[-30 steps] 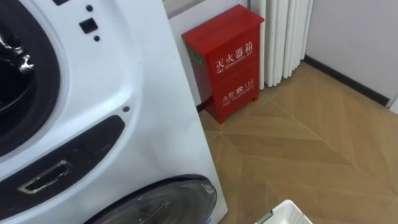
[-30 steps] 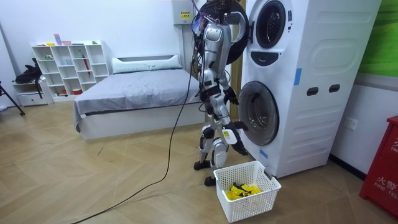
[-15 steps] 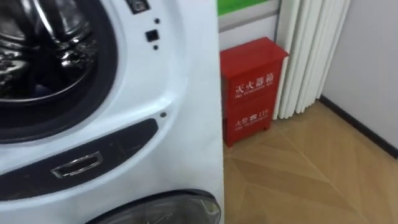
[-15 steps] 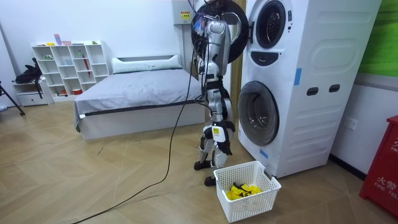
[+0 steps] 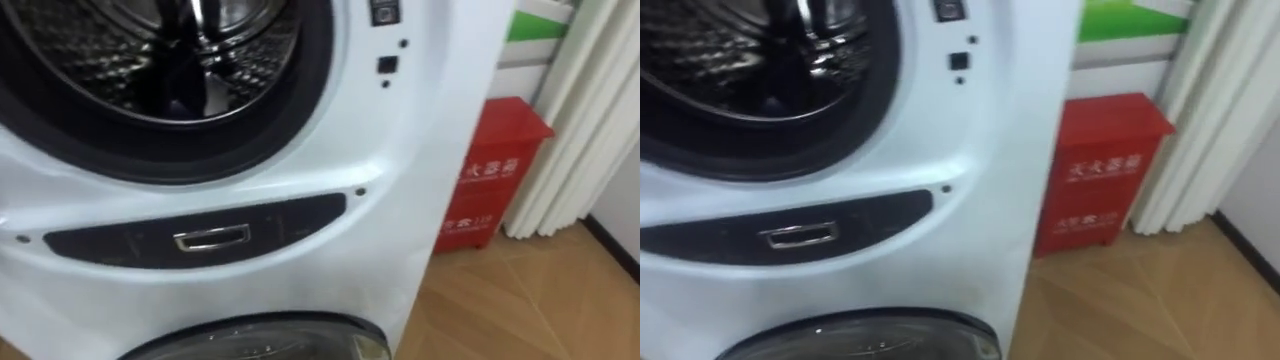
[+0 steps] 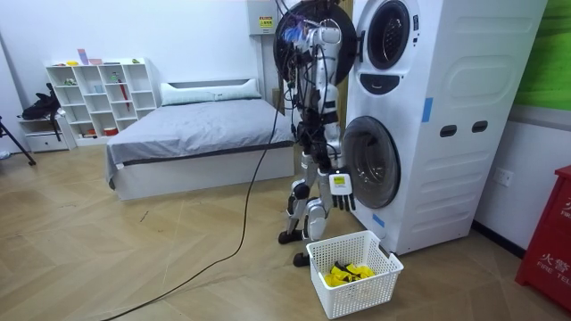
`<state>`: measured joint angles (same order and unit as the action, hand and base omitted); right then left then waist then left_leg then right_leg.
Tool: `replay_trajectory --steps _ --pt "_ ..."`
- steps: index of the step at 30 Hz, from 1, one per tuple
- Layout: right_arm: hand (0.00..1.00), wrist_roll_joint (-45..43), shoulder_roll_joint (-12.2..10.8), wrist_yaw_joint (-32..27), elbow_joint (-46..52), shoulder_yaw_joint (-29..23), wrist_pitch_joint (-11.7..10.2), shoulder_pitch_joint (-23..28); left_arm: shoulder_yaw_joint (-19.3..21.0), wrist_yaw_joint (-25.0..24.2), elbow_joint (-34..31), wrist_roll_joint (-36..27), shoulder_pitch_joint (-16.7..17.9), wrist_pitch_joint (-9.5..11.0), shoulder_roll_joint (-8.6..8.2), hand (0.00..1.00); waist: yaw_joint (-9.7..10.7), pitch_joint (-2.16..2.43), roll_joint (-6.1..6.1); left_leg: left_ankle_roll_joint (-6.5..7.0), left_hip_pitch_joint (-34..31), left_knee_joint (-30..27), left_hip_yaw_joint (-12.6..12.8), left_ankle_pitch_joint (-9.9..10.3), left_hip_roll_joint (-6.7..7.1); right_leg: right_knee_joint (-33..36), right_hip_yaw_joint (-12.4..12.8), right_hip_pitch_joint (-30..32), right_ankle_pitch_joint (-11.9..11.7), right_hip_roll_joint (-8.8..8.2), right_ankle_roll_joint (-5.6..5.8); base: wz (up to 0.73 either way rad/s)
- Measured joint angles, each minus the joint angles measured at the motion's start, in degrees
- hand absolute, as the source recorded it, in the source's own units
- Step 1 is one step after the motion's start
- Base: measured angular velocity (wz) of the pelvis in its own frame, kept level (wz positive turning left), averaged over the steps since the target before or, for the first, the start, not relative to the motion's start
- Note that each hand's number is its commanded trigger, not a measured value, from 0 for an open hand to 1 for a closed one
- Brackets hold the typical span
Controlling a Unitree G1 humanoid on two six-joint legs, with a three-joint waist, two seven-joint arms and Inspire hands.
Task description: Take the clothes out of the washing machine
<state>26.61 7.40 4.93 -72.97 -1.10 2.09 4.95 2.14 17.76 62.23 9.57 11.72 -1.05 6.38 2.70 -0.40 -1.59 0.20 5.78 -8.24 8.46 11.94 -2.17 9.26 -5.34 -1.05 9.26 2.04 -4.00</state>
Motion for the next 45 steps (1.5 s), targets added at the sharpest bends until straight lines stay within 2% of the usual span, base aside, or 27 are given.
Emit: replay_trajectory --steps 3,7,19,24,26,27,29,31,32,33,34,36,37,38,39,40,41,42,43,44,45 --pt "0.00 -0.7 -0.2 -0.2 -0.1 2.1 0.0 -1.0 0.0 0.0 -0.4 0.0 0.1 -0.2 -0.25 0.00 -0.4 -0.30 -0.47 -0.22 0.0 0.0 -0.9 0.1 -0.06 -0.8 -1.3 -0.9 0.0 -0.04 -0.04 0.24" --pt "0.00 -0.7 -0.5 -0.5 -0.1 4.0 -0.1 -1.1 0.0 0.0 -0.4 0.0 -0.2 0.0 -0.26 0.00 -1.7 -0.22 -0.74 -0.22 0.0 0.0 -1.1 0.1 -0.04 -1.3 -1.3 -1.3 0.0 -0.03 -0.05 0.06" --pt "0.00 -0.1 -0.6 -0.5 -0.1 5.1 -0.5 -1.0 0.0 -0.9 -0.3 0.0 -0.4 0.2 -0.27 0.00 -1.7 -0.16 -0.92 -0.25 1.4 -0.1 -1.5 0.2 -0.04 -1.6 -1.3 -3.0 0.0 0.02 -0.06 0.00" --pt "0.00 -1.8 -0.6 0.1 0.7 5.6 -0.9 -0.5 1.1 -1.1 -0.3 0.2 -0.2 0.2 -0.18 0.00 -1.8 -0.15 -1.02 -1.24 0.8 -3.3 -1.5 1.0 -0.30 -0.6 -1.0 -2.8 0.5 0.11 -0.33 -0.03" --pt "0.00 -4.2 -0.5 0.1 2.4 5.3 -0.8 -0.2 1.5 -1.7 -0.6 2.1 -0.1 0.2 0.16 0.00 -1.8 -0.16 -0.84 -2.07 -2.2 -11.0 -1.7 3.5 -1.49 1.7 -1.0 -2.0 1.6 0.97 -1.03 -0.17" --pt "0.00 -4.8 -0.6 0.2 2.6 5.3 -0.8 -0.3 1.9 -2.0 -0.9 2.8 -0.2 0.1 0.18 0.00 -1.7 -0.18 -0.93 -2.37 -3.3 -13.5 -2.0 4.0 -1.83 2.5 -1.1 -1.7 1.9 0.98 -1.22 -0.08" --pt "0.00 -6.3 -0.4 0.2 3.0 5.0 -1.0 -0.5 2.2 -3.0 -2.0 4.0 -1.0 0.0 0.09 0.00 -1.5 -0.07 -0.97 -2.58 -8.6 -23.0 -3.9 4.4 -3.01 3.9 -1.3 -0.3 2.2 1.47 -2.07 -0.04" --pt "0.00 -6.7 0.0 -0.1 3.0 4.1 -1.5 -0.4 2.2 -3.3 -2.0 4.5 -2.0 -0.1 -0.02 0.00 -1.3 -0.26 -0.44 -2.72 -10.7 -28.7 -3.9 4.8 -4.50 4.6 -1.5 0.1 2.3 2.24 -3.00 -0.22" --pt "0.00 -6.7 0.5 -0.6 3.2 4.1 -2.0 0.0 2.1 -3.6 -2.0 4.5 -2.1 -0.1 -0.37 0.00 -1.4 -0.55 0.42 -2.82 -11.1 -34.6 -3.9 5.1 -6.21 5.4 -1.8 0.1 2.5 3.17 -3.50 -0.30" --pt "0.00 -6.8 1.0 -1.2 3.3 3.8 -2.1 0.3 2.1 -4.1 -1.6 4.5 -2.2 -0.1 -0.75 0.00 -0.9 -0.10 1.94 -3.04 -9.9 -38.8 -4.4 5.1 -7.03 6.0 -2.1 0.2 2.6 4.06 -3.83 -0.22" --pt "0.00 -6.8 1.0 -1.3 3.5 3.2 -2.2 0.7 2.1 -4.5 -1.6 4.5 -2.4 -0.1 -0.83 0.00 -0.5 -0.06 2.33 -3.13 -8.8 -39.8 -4.6 5.1 -7.09 6.8 -2.5 0.6 2.7 4.11 -4.03 0.00" --pt "0.00 -6.7 0.8 -1.5 4.6 1.4 -2.2 0.9 1.8 -5.3 -1.9 4.5 -3.7 -0.1 -0.85 0.00 1.3 -0.11 2.83 -3.99 -4.9 -38.9 -5.0 5.0 -6.95 9.2 -3.0 3.0 2.7 4.13 -4.10 0.18" --pt "0.00 -6.8 0.7 -1.1 4.8 0.6 -2.3 0.8 1.3 -6.2 -2.4 4.5 -4.5 -0.1 -0.85 0.00 2.2 -0.07 3.28 -5.51 -2.3 -35.7 -6.1 5.0 -7.14 10.1 -4.0 4.3 2.6 4.17 -3.91 0.31" --pt "0.00 -6.8 0.7 -0.9 4.8 -0.6 -2.3 0.6 0.8 -7.0 -2.4 4.6 -6.3 0.0 -0.94 0.00 2.7 -0.21 3.51 -6.40 1.3 -29.9 -7.4 5.6 -7.10 11.4 -4.6 6.0 2.4 4.19 -3.72 0.34" --pt "0.00 -6.8 0.8 -0.9 4.8 -1.0 -2.4 0.6 0.6 -7.3 -2.4 4.8 -7.2 0.0 -1.01 0.00 3.1 -0.21 3.76 -6.63 2.8 -26.7 -8.0 5.8 -7.24 11.8 -5.0 6.9 2.3 4.18 -3.60 0.34" --pt "0.00 -6.6 0.8 -0.6 4.4 -1.8 -2.6 0.5 -0.4 -7.4 -2.4 5.2 -8.7 0.2 -1.00 0.00 3.4 -0.12 4.16 -7.31 5.5 -20.5 -9.0 7.9 -7.58 12.4 -5.6 8.5 1.7 4.15 -3.20 0.20" --pt "0.00 -6.4 0.7 -0.4 4.2 -2.6 -2.8 0.5 -1.4 -7.3 -2.4 5.7 -9.5 0.4 -1.01 0.00 3.2 -0.18 4.18 -7.06 7.4 -13.9 -8.8 9.6 -7.59 12.6 -5.7 10.2 0.6 4.07 -2.91 0.12" --pt "0.00 -6.6 0.7 -0.4 4.3 -2.8 -2.8 0.5 -1.8 -7.3 -2.4 5.9 -9.7 0.5 -1.03 0.00 3.2 -0.18 4.19 -6.60 8.2 -11.0 -8.7 10.2 -7.56 12.6 -5.7 10.9 -0.1 4.06 -2.64 -0.09" --pt "0.00 -6.6 0.5 -0.4 4.5 -3.6 -2.7 0.5 -2.3 -7.3 -2.4 6.2 -10.1 0.6 -1.14 0.00 3.1 -0.16 4.41 -5.68 9.1 -6.4 -8.7 11.0 -7.25 12.5 -5.6 12.6 -1.9 4.03 -2.11 -0.14" --pt "0.00 -6.6 0.2 0.0 4.8 -4.7 -2.7 0.5 -3.0 -7.3 -2.2 6.2 -10.2 0.6 -1.19 0.00 3.2 -0.27 4.30 -4.49 9.0 -3.4 -8.7 11.4 -6.39 12.0 -5.5 14.1 -4.1 3.64 -1.50 -0.17" --pt "0.00 -6.6 0.0 0.3 4.8 -5.1 -2.5 0.6 -3.9 -7.5 -1.4 6.2 -10.1 0.5 -1.09 0.00 3.4 -0.36 3.46 -1.68 8.0 -2.8 -8.6 11.0 -4.79 10.4 -4.9 14.7 -6.5 2.55 -0.60 -0.14"
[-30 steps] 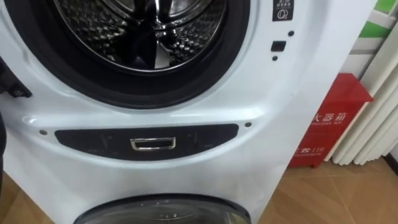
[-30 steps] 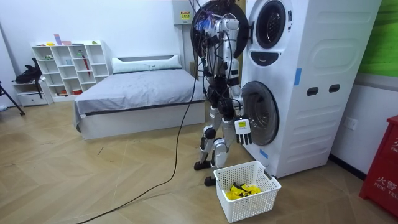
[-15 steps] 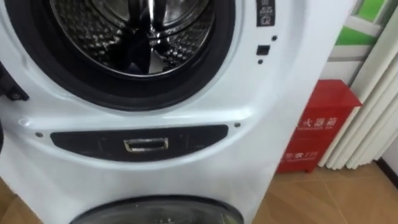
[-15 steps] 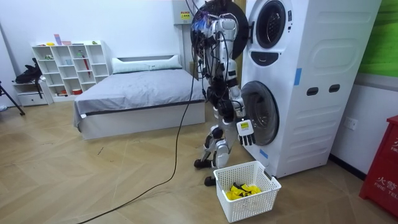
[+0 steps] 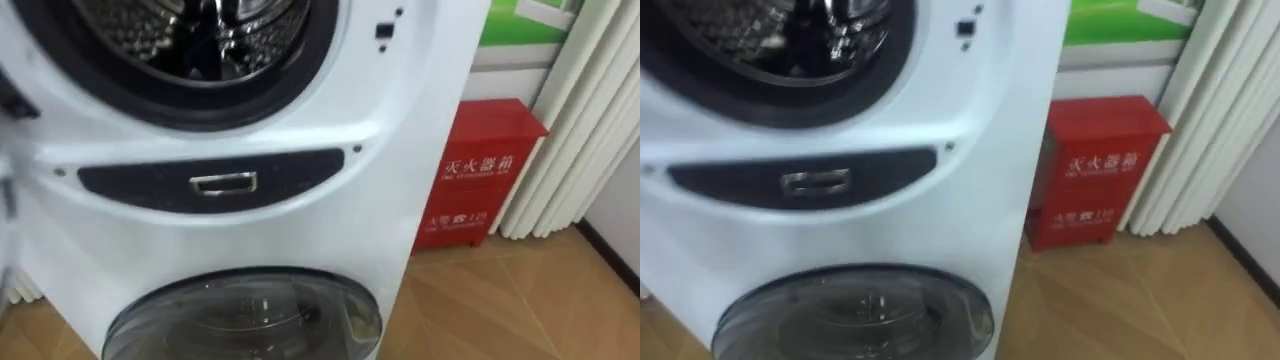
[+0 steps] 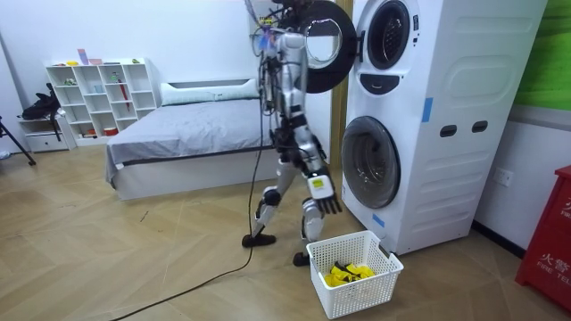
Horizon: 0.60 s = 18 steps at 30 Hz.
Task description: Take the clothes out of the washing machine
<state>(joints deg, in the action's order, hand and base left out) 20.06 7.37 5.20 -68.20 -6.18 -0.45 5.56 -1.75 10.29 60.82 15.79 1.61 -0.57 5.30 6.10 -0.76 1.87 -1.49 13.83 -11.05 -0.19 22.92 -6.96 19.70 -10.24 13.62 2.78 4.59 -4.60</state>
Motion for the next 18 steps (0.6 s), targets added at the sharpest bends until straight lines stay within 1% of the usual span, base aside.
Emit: replay_trajectory --steps 1,2,3,4,5,6,7,8,9,10,11,12,13,14,15,16,17,18 --pt "0.00 0.0 -0.1 0.0 0.0 -0.1 0.1 0.1 -0.3 -0.2 0.4 0.0 0.2 -0.2 -0.01 0.00 -0.1 0.05 -0.36 0.95 -0.7 -0.2 0.2 -0.5 0.95 -1.2 0.5 0.0 -1.5 -0.62 0.42 -0.16" --pt "0.00 0.2 -0.1 0.0 0.0 -0.1 0.4 0.2 -1.0 -0.7 1.0 -0.1 1.0 -0.4 -0.04 0.00 -0.1 0.28 -0.90 2.38 -1.8 -0.7 0.9 -1.3 2.41 -4.6 1.2 -0.6 -5.2 -1.52 1.15 -0.19" --pt "0.00 0.9 0.0 -0.1 0.0 -0.1 0.6 0.5 -1.4 -0.9 1.4 -0.4 1.8 -0.7 0.03 0.00 0.0 0.31 -1.74 3.78 -2.6 -0.9 1.8 -2.1 4.09 -8.0 2.4 -1.5 -8.3 -2.57 2.22 -0.18" --pt "0.00 1.1 0.0 -0.1 0.0 0.0 0.6 0.6 -1.5 -0.9 1.6 -0.5 2.2 -0.7 0.06 0.00 0.0 0.44 -2.06 4.31 -3.2 -1.3 2.1 -2.4 4.88 -9.5 2.7 -1.8 -9.7 -2.92 3.06 -0.07" --pt "0.00 2.2 0.0 -0.2 -0.3 -0.1 0.5 1.1 -1.6 -0.9 2.5 -0.5 2.4 -0.9 0.10 0.00 0.2 0.50 -2.18 5.19 -4.7 -2.4 3.1 -2.7 5.60 -10.7 2.6 -2.1 -11.8 -4.31 4.68 0.09" --pt "0.00 3.1 0.0 -0.1 -0.6 -0.5 0.5 1.5 -1.6 -0.9 2.9 -0.5 2.6 -1.0 0.04 0.00 0.4 0.55 -2.00 5.49 -5.3 -2.9 3.4 -2.9 5.67 -9.5 2.1 -2.2 -11.0 -5.12 5.04 0.25" --pt "0.00 5.4 0.0 -0.1 -0.9 -1.5 0.6 2.5 -1.5 -0.9 3.4 -0.6 3.0 -1.3 -0.06 0.00 0.9 0.50 -1.82 5.72 -5.7 -3.0 3.6 -3.7 5.64 -5.0 1.4 -3.0 -7.1 -6.08 5.77 0.34" --pt "0.00 7.3 0.1 -0.3 -1.2 -1.7 0.6 3.3 -1.4 -0.8 3.5 -0.7 3.1 -1.4 -0.01 0.00 1.1 0.53 -1.56 5.63 -6.1 -2.8 4.5 -4.5 5.52 -0.8 1.7 -4.5 -2.6 -7.16 5.87 0.30" --pt "0.00 7.9 0.1 -0.3 -1.2 -1.6 0.6 3.7 -1.4 -0.7 3.5 -0.9 3.1 -1.4 0.04 0.00 1.1 0.50 -1.57 5.60 -6.2 -2.6 5.0 -4.8 5.53 0.8 1.9 -5.4 -0.6 -7.78 5.93 0.20" --pt "0.00 8.9 0.1 -0.4 -1.2 -1.6 0.6 4.3 -1.2 -0.6 3.6 -1.9 3.1 -1.4 0.14 0.00 1.1 0.43 -1.67 5.36 -6.3 -2.3 6.3 -5.4 5.62 3.4 2.1 -7.2 2.6 -8.97 6.69 0.00" --pt "0.00 9.0 0.1 -0.6 -1.2 -1.3 0.5 4.7 -0.4 -0.7 3.8 -2.3 3.3 -1.5 0.23 0.00 0.5 0.43 -1.98 5.30 -6.2 -2.3 7.4 -5.7 5.96 5.1 1.8 -8.3 4.6 -9.57 7.22 -0.16" --pt "0.00 9.1 0.1 -0.7 -1.4 -1.3 0.5 4.8 0.5 -0.7 3.9 -2.5 3.5 -1.4 0.20 0.00 0.0 0.54 -2.33 5.25 -6.1 -2.3 8.0 -5.7 6.07 4.9 1.7 -8.8 5.0 -9.58 7.48 -0.38" --pt "0.00 9.3 0.1 -0.7 -2.1 -1.2 0.5 4.9 2.3 -0.6 4.1 -2.8 4.1 -1.3 0.21 0.00 -0.2 0.48 -2.68 4.99 -5.8 -2.2 8.5 -5.9 6.32 2.8 1.2 -9.6 5.1 -9.36 7.40 -0.43" --pt "0.00 9.6 0.1 -0.8 -2.7 -0.6 0.6 4.9 3.4 -0.5 4.1 -3.3 4.7 -1.2 0.13 0.00 -0.4 0.50 -2.96 4.66 -5.6 -1.8 8.9 -6.1 6.55 -0.3 1.2 -10.6 4.8 -8.90 6.75 -0.43" --pt "0.00 9.6 0.1 -0.9 -2.9 -0.2 0.6 4.9 3.7 -0.3 4.2 -4.4 5.1 -1.1 0.05 0.00 -0.4 0.66 -3.17 4.55 -5.5 -1.5 9.2 -6.3 6.55 -1.5 1.4 -10.9 4.2 -8.52 6.14 -0.37" --pt "0.00 9.6 0.0 -0.9 -2.9 0.1 0.8 4.9 4.4 0.2 4.4 -6.6 5.6 -0.7 -0.01 0.00 -0.7 0.60 -3.02 4.41 -5.5 -0.9 10.0 -6.8 6.52 -3.4 1.4 -11.3 3.2 -8.09 5.53 -0.40" --pt "0.00 9.4 0.0 -0.9 -2.8 0.1 1.1 4.9 5.9 0.5 5.4 -9.4 5.8 -0.2 0.02 0.00 -1.3 0.58 -2.90 4.29 -5.0 0.0 11.1 -7.2 5.80 -4.7 2.1 -11.4 2.4 -7.52 5.28 -0.52" --pt "0.00 8.6 0.0 -0.8 -2.8 0.2 1.3 4.8 7.6 0.8 5.5 -11.9 6.4 0.0 0.13 0.00 -2.1 0.57 -2.95 4.13 -4.6 0.6 12.3 -7.3 5.51 -5.5 3.2 -11.5 2.0 -6.87 5.11 -0.49"
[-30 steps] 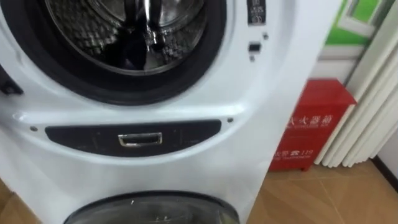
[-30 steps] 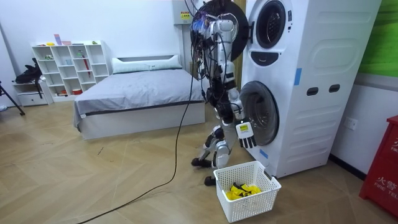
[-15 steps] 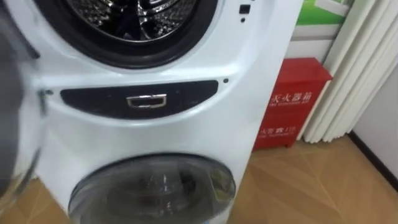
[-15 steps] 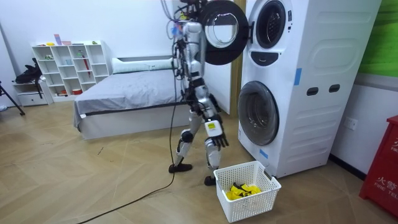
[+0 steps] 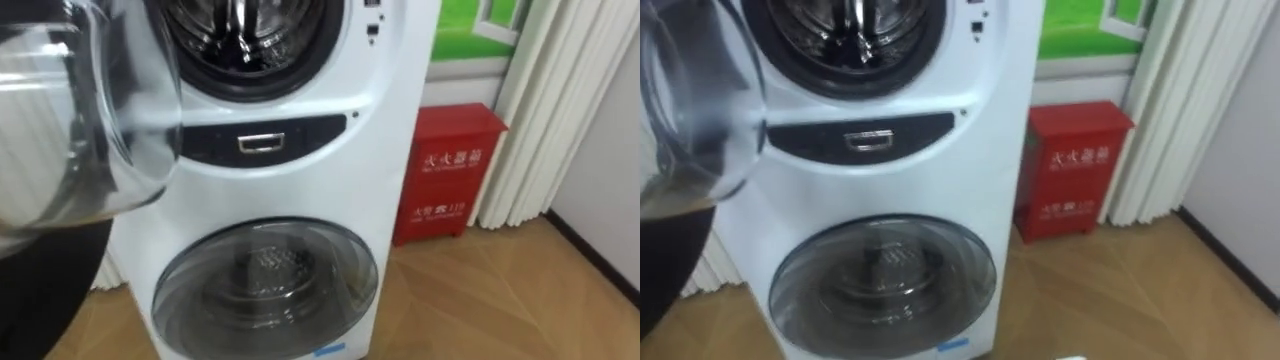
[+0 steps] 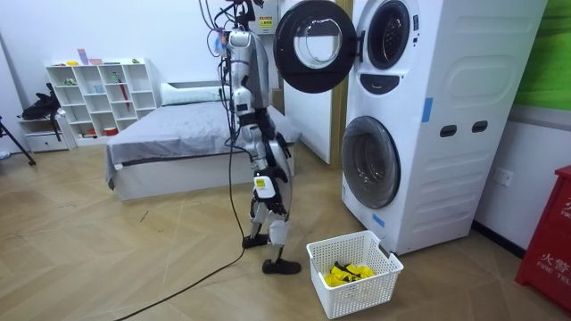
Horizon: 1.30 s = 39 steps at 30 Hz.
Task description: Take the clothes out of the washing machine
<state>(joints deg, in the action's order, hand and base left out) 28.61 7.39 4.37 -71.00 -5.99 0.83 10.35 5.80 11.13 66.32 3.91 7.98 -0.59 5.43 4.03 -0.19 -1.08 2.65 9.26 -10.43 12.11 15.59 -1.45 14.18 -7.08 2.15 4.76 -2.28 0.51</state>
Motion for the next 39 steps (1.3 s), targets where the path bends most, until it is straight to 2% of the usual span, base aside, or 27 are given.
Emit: replay_trajectory --steps 3,4,6,7,8,9,10,11,13,15,17,18,20,23,25,29,30,31,33,35,36,37,38,39 --pt "0.00 -1.0 0.1 -0.1 0.4 0.1 -0.1 -0.2 2.2 1.6 -1.2 -3.7 1.9 0.6 0.16 0.00 -1.0 0.10 0.04 -0.24 0.4 0.3 0.7 0.0 -0.34 -1.4 1.0 -0.3 -0.5 0.80 -0.18 -0.24" --pt "0.00 -1.2 0.1 -0.2 0.4 -0.3 -0.2 -0.3 4.4 2.3 -1.3 -5.0 1.8 0.8 0.17 0.00 -1.6 0.31 0.43 -0.38 0.5 0.7 0.7 -0.2 -0.39 -1.7 0.9 -0.4 -0.8 0.96 -0.20 0.00" --pt "0.00 -2.8 0.1 -0.4 0.4 -1.4 -0.3 -0.3 9.8 3.7 -4.5 -6.5 1.8 0.2 0.48 0.00 -2.7 0.17 0.77 -0.50 1.0 1.0 0.9 -0.2 -0.90 -2.6 0.5 -1.2 -1.2 1.42 -0.32 0.02" --pt "0.00 -3.8 0.2 -0.6 0.6 -3.3 -0.3 -0.3 12.7 5.0 -9.3 -8.5 1.8 -0.2 1.14 0.00 -3.8 0.11 1.00 -0.58 1.4 1.3 0.9 -0.2 -1.16 -3.0 0.4 -1.7 -1.3 1.63 -0.33 0.03" --pt "0.00 -4.6 0.5 -0.7 1.4 -4.4 -0.4 -0.5 13.7 6.4 -13.4 -10.5 1.1 -0.1 2.74 0.00 -4.7 0.11 1.36 -0.65 1.6 1.6 0.8 -0.2 -1.28 -3.0 0.2 -1.8 -1.3 1.76 -0.32 0.07" --pt "0.00 -5.6 1.4 -0.5 1.3 -4.7 -0.7 -1.3 14.9 7.4 -18.1 -11.2 1.0 -0.1 4.71 0.00 -4.9 0.13 1.95 -0.74 1.6 1.7 0.4 -0.3 -1.33 -3.4 -0.4 -2.0 -1.3 1.82 -0.32 0.07" --pt "0.00 -6.2 1.7 -0.4 1.4 -5.3 -0.9 -1.5 15.8 8.0 -21.2 -11.3 1.0 0.0 5.43 0.00 -5.0 0.11 2.22 -0.76 1.6 1.7 0.3 -0.3 -1.36 -3.7 -0.7 -2.0 -1.3 1.81 -0.32 0.10" --pt "0.00 -6.5 2.4 -0.4 1.5 -6.8 -1.1 -1.9 16.8 8.9 -25.3 -11.7 0.7 1.0 7.06 0.00 -5.6 0.10 2.97 -0.76 1.6 1.9 0.1 -0.3 -1.46 -3.8 -1.2 -2.1 -1.3 1.81 -0.31 0.08" --pt "0.00 -6.1 3.2 -0.4 2.4 -7.8 -1.7 -1.5 18.8 10.2 -30.3 -12.0 -0.2 1.6 9.09 0.00 -5.7 0.15 4.22 -0.76 1.6 2.2 -0.7 -0.3 -1.48 -3.9 -2.5 -2.4 -1.0 1.71 -0.12 0.19" --pt "0.00 -5.9 3.5 -0.4 2.9 -8.9 -2.0 -0.6 21.3 12.5 -39.8 -12.2 -0.1 1.9 9.65 0.00 -6.3 0.17 4.93 -0.76 1.4 2.3 -1.5 -0.3 -1.38 -3.8 -2.8 -2.3 -0.5 1.57 0.21 0.19" --pt "0.00 -6.0 3.3 -0.4 3.9 -8.9 -2.0 0.1 22.8 13.6 -45.2 -12.2 0.0 1.9 9.72 0.00 -7.0 0.12 5.39 -0.76 1.1 2.3 -2.1 -0.3 -1.18 -3.5 -3.5 -2.3 0.2 1.22 0.26 0.15" --pt "0.00 -6.2 3.3 0.1 4.1 -8.9 -1.9 0.5 23.6 13.7 -48.2 -11.9 0.1 1.9 9.83 0.00 -7.5 0.24 5.58 -0.76 1.1 2.2 -2.1 -0.3 -1.18 -3.5 -3.6 -2.3 0.4 1.21 0.24 0.09" --pt "0.00 -6.3 3.3 0.5 4.1 -8.9 -1.9 1.0 24.0 14.6 -52.6 -11.7 0.2 1.7 10.32 0.00 -7.6 0.28 5.64 -0.78 1.1 2.1 -2.4 -0.3 -1.24 -3.6 -3.9 -2.4 0.6 1.19 0.18 0.04" --pt "0.00 -6.4 3.4 0.7 4.2 -9.0 -1.9 0.7 23.9 15.2 -60.9 -11.9 0.2 1.6 11.18 0.00 -7.6 0.29 5.40 -0.81 0.6 1.9 -3.2 -0.3 -1.31 -3.6 -4.6 -2.3 0.8 1.07 0.16 0.14" --pt "0.00 -6.5 3.4 0.7 4.2 -8.9 -1.9 0.5 23.4 15.3 -63.3 -11.0 0.3 1.9 11.72 0.00 -7.3 0.22 5.12 -0.81 0.3 1.7 -3.9 -0.3 -1.13 -3.4 -4.9 -2.4 1.1 0.79 0.20 0.15" --pt "0.00 -6.7 3.2 0.8 3.6 -8.6 -0.8 0.3 22.0 15.0 -68.4 -10.6 -1.1 0.2 11.68 0.00 -7.2 -0.03 4.63 -0.81 0.4 1.7 -4.8 -0.3 -1.08 -3.7 -5.7 -3.0 1.1 0.60 0.22 0.15" --pt "0.00 -6.9 2.9 0.9 3.1 -8.2 -0.6 0.0 21.2 14.6 -70.6 -10.5 -1.2 -0.1 11.47 0.00 -6.7 -0.27 4.46 -0.81 0.4 1.6 -5.0 -0.3 -1.09 -3.7 -5.8 -3.2 1.1 0.55 0.23 0.13" --pt "0.00 -6.9 2.7 0.9 2.9 -7.6 -0.6 -0.2 20.8 14.6 -71.9 -10.5 -1.1 -0.4 11.37 0.00 -6.2 -0.26 4.17 -0.81 0.3 1.6 -5.3 -0.3 -1.07 -3.8 -5.9 -3.3 1.1 0.55 0.24 0.17" --pt "0.00 -6.8 2.3 1.3 3.0 -5.8 0.0 -0.4 18.4 14.3 -76.3 -10.5 -1.1 -1.5 10.59 0.00 -5.6 -0.13 3.58 -0.80 0.0 1.6 -5.9 -0.3 -0.95 -4.0 -6.2 -3.3 1.1 0.46 0.25 0.15" --pt "0.00 -6.9 1.6 1.7 2.9 -2.6 0.6 -0.8 13.0 13.1 -82.7 -10.4 -1.2 -2.0 8.03 0.00 -4.3 -0.19 2.93 -0.78 0.1 1.5 -6.2 -0.3 -0.82 -4.3 -6.3 -3.8 1.1 0.36 0.28 0.10" --pt "0.00 -6.7 1.2 1.7 2.4 -1.8 0.5 -1.5 9.1 12.1 -84.0 -9.5 -1.3 -2.0 7.47 0.00 -3.4 -0.27 2.74 -0.77 0.4 1.2 -6.2 -0.3 -0.78 -4.4 -6.6 -4.4 1.1 0.27 0.29 0.11" --pt "0.00 -6.5 1.1 1.7 2.1 -1.4 0.5 -2.0 7.3 11.8 -84.2 -8.5 -1.4 -2.1 7.15 0.00 -2.7 -0.29 2.60 -0.77 0.4 1.1 -6.2 -0.3 -0.76 -4.4 -6.5 -4.5 1.1 0.21 0.30 0.11" --pt "0.00 -6.3 0.9 1.7 1.9 -0.3 0.4 -2.7 6.7 10.8 -84.4 -7.8 -1.8 -2.1 5.63 0.00 -2.1 -0.38 2.28 -0.77 0.3 1.0 -6.3 -0.3 -0.73 -4.5 -6.4 -4.5 1.1 0.17 0.32 0.06" --pt "0.00 -6.3 0.7 1.8 1.8 0.2 0.3 -2.9 6.0 10.0 -84.6 -7.8 -1.9 -2.2 5.12 0.00 -2.1 -0.47 2.08 -0.77 0.3 1.0 -6.5 -0.3 -0.74 -4.5 -6.3 -4.4 1.1 0.20 0.33 0.06"
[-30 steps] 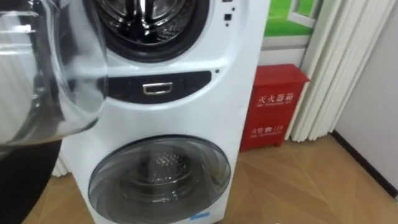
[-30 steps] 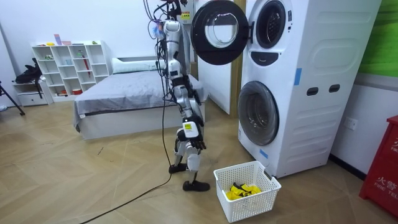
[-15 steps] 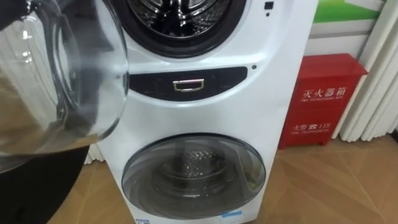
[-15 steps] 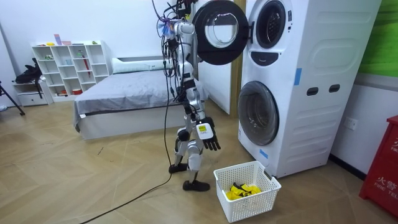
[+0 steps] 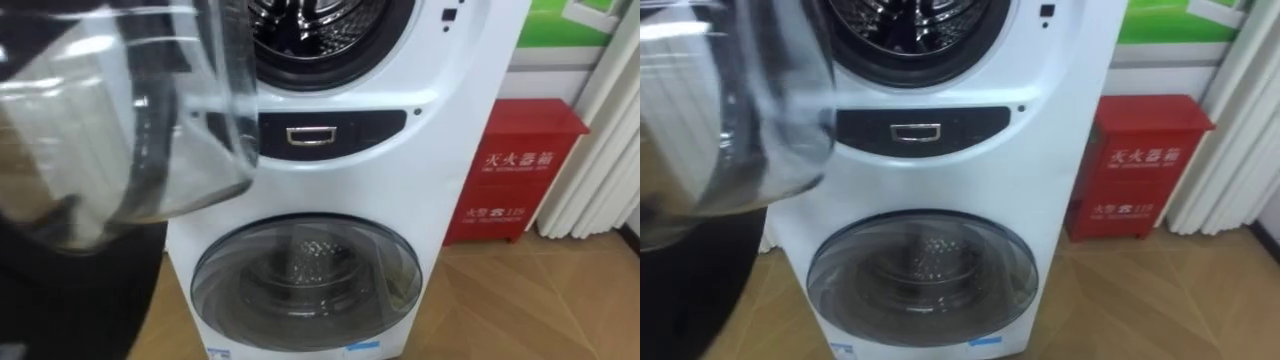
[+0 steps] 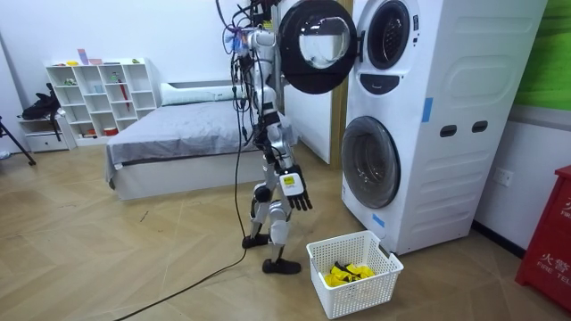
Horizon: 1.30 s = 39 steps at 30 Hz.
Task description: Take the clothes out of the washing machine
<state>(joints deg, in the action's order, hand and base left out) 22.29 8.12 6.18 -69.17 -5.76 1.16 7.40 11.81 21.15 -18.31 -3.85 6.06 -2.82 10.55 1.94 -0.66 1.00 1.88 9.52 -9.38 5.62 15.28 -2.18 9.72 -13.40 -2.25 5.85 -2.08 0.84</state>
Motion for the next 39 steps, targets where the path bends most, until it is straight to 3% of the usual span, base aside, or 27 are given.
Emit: replay_trajectory --steps 1,2,4,6,7,8,10,12,15,18,24,25,26,27,29,31,33,36,39 --pt "0.00 0.1 -0.4 0.2 -0.4 0.4 0.0 -0.6 -1.8 -1.7 -1.7 0.0 0.0 -1.0 -1.35 0.00 0.4 -0.17 -0.18 0.00 -0.3 0.0 -0.3 0.0 -0.03 -0.1 0.0 0.1 0.0 0.05 0.01 0.13" --pt "0.00 -0.1 -0.5 0.4 -0.8 1.3 0.0 -1.1 -4.4 -2.8 -3.1 1.1 0.0 -2.2 -2.61 0.00 0.9 -0.01 -0.64 0.00 -0.5 0.0 -0.4 0.0 -0.01 -0.1 0.3 0.2 0.0 0.06 0.03 0.14" --pt "0.00 -0.9 -0.5 1.5 -2.7 2.4 -0.2 -3.0 -8.4 -5.6 -3.3 3.5 0.0 -3.0 -3.43 0.00 1.4 0.07 -0.82 0.00 -0.8 -0.1 -0.6 0.0 -0.03 -0.3 0.4 0.4 0.0 0.13 0.03 0.10" --pt "0.00 -1.6 -0.5 2.3 -4.6 3.9 -0.4 -5.2 -12.5 -8.5 -3.6 4.6 -0.4 -4.0 -3.45 0.00 3.2 0.08 -0.85 0.00 -1.3 -0.2 -1.0 0.0 -0.02 -0.1 0.5 0.7 0.0 0.10 0.04 0.06" --pt "0.00 -1.7 -0.5 2.5 -4.8 5.5 -0.5 -6.1 -14.9 -9.0 -3.6 4.6 -1.3 -4.7 -4.04 0.00 3.9 0.03 -0.77 0.00 -1.5 -0.2 -0.9 0.0 -0.05 -0.1 0.6 1.1 0.0 0.15 0.04 0.00" --pt "0.00 -1.6 -0.5 2.7 -5.1 7.0 -0.9 -6.3 -15.1 -8.9 -3.6 4.6 -2.0 -4.8 -5.79 0.00 4.0 0.02 -0.76 -0.01 -1.7 -0.3 -0.8 0.0 -0.01 -0.1 0.6 1.2 0.0 0.20 0.03 -0.04" --pt "0.00 -1.7 -0.5 2.7 -5.0 8.0 -1.2 -6.4 -17.5 -9.3 -3.6 5.0 -2.3 -4.8 -5.75 0.00 4.1 0.02 -0.74 -0.01 -1.7 -0.4 -0.6 0.0 -0.05 -0.2 0.6 1.2 0.0 0.26 0.03 0.00" --pt "0.00 -2.1 -0.5 2.9 -5.1 9.1 -1.2 -7.1 -21.9 -12.6 -3.6 7.0 -2.7 -4.8 -5.49 0.00 4.3 0.00 -0.78 -0.01 -1.5 -0.3 -0.2 0.0 -0.15 -0.6 0.8 1.1 0.0 0.29 0.04 -0.05" --pt "0.00 -2.5 -0.8 3.8 -5.0 9.1 -1.3 -8.0 -26.9 -16.5 -2.6 8.6 -4.0 -4.7 -5.11 0.00 6.3 -0.19 -0.64 -0.01 -1.4 -0.2 -0.1 0.0 -0.09 -1.1 0.8 0.7 -0.1 0.27 0.14 -0.02" --pt "0.00 -2.2 -1.1 4.7 -4.5 9.0 -1.5 -8.2 -31.4 -19.4 4.3 10.7 -6.4 -3.4 -4.79 0.00 7.2 -0.66 -0.50 -0.01 -0.2 0.1 2.0 0.0 -0.21 -1.1 2.9 0.5 -0.1 0.91 0.14 -0.40" --pt "0.00 -0.2 -1.1 5.3 -3.9 7.8 -1.3 -6.7 -30.9 -19.2 22.2 11.6 -4.7 -2.4 -3.35 0.00 6.9 -0.77 -0.98 -0.11 0.3 0.1 2.5 -0.1 -0.59 -1.1 4.4 0.6 0.0 1.90 0.01 -0.17" --pt "0.00 0.2 -1.1 5.1 -3.9 7.8 -1.0 -5.9 -30.3 -18.7 29.8 10.6 -4.2 -1.1 -2.99 0.00 6.4 -0.63 -1.40 -0.24 0.8 0.1 2.6 -0.1 -0.84 -1.1 4.6 0.4 0.0 2.19 0.00 -0.14" --pt "0.00 0.4 -1.1 5.0 -3.7 7.5 -1.0 -5.5 -29.1 -17.6 38.5 10.5 -2.5 -0.5 -2.92 0.00 5.4 -0.14 -1.58 -0.57 1.4 0.3 2.6 -0.3 -1.08 -1.1 4.9 -0.1 0.0 2.56 -0.03 -0.18" --pt "0.00 0.5 -1.2 5.0 -3.7 7.1 -1.0 -4.8 -27.9 -17.1 42.9 10.5 -1.7 -0.5 -2.94 0.00 5.0 0.15 -1.79 -0.74 1.8 0.4 2.6 -0.4 -1.17 -1.2 5.1 -0.4 0.1 2.75 -0.19 -0.28" --pt "0.00 0.2 -1.2 4.4 -2.4 5.5 -0.8 -2.5 -19.5 -14.3 59.3 10.3 2.8 -0.5 -2.63 0.00 2.9 0.62 -2.43 -0.80 3.6 0.3 3.2 -0.4 -1.90 -1.5 4.8 -1.5 0.2 3.68 -0.83 -0.39" --pt "0.00 0.1 -1.2 4.3 -2.1 4.2 -0.5 -0.8 -12.2 -11.7 68.5 10.2 6.4 -0.6 -1.22 0.00 2.4 1.04 -3.09 -1.06 4.6 0.4 3.3 -0.3 -2.54 -2.4 3.8 -2.7 0.1 4.33 -1.24 -0.11" --pt "0.00 0.3 -0.9 3.8 -2.1 3.4 0.0 -0.3 -6.4 -8.4 76.4 10.5 9.9 -0.6 0.54 0.00 1.7 0.95 -2.96 -1.12 5.6 0.8 3.6 -0.3 -2.95 -2.7 3.9 -3.7 0.1 4.74 -1.25 0.07" --pt "0.00 0.1 -0.7 3.8 -2.1 3.3 0.1 0.4 -4.0 -6.4 80.3 12.4 12.8 -1.4 1.08 0.00 0.7 0.63 -2.07 -1.25 6.3 0.8 3.9 -0.2 -2.86 -3.2 3.9 -4.9 0.1 4.56 -1.25 0.13" --pt "0.00 0.1 -0.6 3.8 -2.0 3.3 -0.1 0.4 -3.9 -6.6 80.4 13.4 13.6 -2.4 -0.42 0.00 0.4 0.34 -1.55 -1.26 6.0 0.9 5.2 -0.2 -2.82 -3.2 3.8 -4.7 0.1 4.10 -1.26 0.12"
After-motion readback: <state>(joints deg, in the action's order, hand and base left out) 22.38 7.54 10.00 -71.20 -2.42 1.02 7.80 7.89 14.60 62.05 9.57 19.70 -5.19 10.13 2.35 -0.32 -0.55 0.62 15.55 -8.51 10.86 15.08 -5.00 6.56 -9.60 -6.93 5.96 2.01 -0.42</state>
